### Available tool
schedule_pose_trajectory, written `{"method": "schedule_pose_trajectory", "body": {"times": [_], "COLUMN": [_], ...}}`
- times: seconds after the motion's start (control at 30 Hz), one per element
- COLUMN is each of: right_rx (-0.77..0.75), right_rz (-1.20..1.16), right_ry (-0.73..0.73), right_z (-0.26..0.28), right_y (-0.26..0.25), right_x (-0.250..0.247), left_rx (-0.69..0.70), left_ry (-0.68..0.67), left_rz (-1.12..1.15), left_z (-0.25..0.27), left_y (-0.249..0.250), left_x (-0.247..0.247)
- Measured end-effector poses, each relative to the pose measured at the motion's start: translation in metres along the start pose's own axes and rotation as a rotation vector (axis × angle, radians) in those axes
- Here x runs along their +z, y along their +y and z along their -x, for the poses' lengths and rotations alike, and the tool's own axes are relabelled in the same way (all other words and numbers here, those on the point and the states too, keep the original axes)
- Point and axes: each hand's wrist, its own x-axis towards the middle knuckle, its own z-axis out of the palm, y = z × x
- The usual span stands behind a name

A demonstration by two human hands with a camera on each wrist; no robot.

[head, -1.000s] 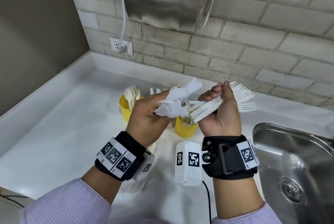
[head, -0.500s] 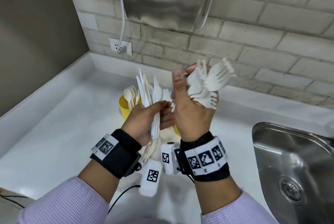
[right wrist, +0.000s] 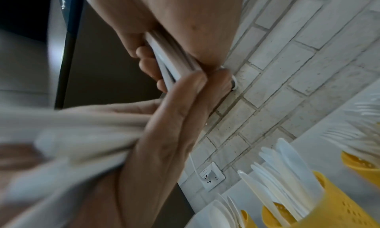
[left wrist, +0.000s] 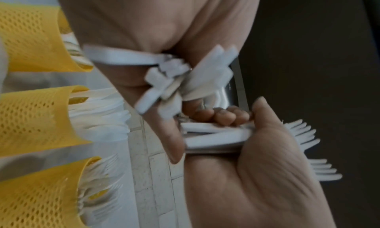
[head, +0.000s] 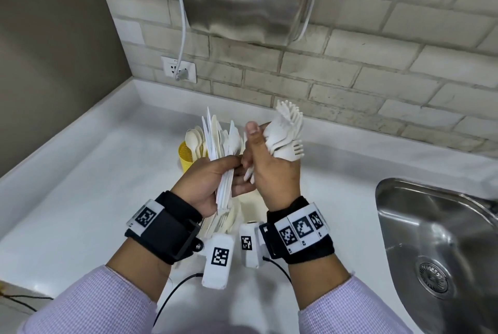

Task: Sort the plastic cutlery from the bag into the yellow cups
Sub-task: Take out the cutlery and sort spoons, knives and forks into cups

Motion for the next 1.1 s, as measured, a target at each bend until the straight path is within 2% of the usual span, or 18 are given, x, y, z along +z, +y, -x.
{"method": "schedule_pose_trajectory", "body": {"times": [0.1, 0.23, 0.33, 0.43, 0.57, 0.77, 1.0, 1.1], "right_rx": [-0.007, 0.049, 0.111, 0.123, 0.141, 0.186, 0.232, 0.24], "right_rz": [-0.102, -0.314, -0.322, -0.296, -0.211, -0.036, 0.104, 0.218], "right_ry": [0.089, 0.358, 0.517, 0.584, 0.587, 0.452, 0.343, 0.37], "right_z": [-0.011, -0.031, -0.044, -0.054, -0.066, -0.078, -0.081, -0.077], "right_y": [-0.002, -0.001, 0.013, 0.031, 0.05, 0.094, 0.118, 0.125], "right_x": [-0.007, -0.037, -0.068, -0.087, -0.092, -0.09, -0.077, -0.076], "left_rx": [0.041, 0.09, 0.108, 0.115, 0.109, 0.145, 0.166, 0.162], "left_ry": [0.086, 0.159, 0.196, 0.185, 0.143, 0.09, 0.07, 0.061], "left_rz": [-0.094, -0.217, -0.259, -0.314, -0.352, -0.413, -0.447, -0.462], "left_z": [0.003, 0.005, 0.003, -0.001, -0.005, -0.016, -0.026, -0.027], "left_y": [0.004, 0.007, 0.007, 0.007, 0.011, 0.015, 0.016, 0.016], "left_x": [-0.004, -0.016, -0.025, -0.031, -0.036, -0.044, -0.059, -0.064]}}
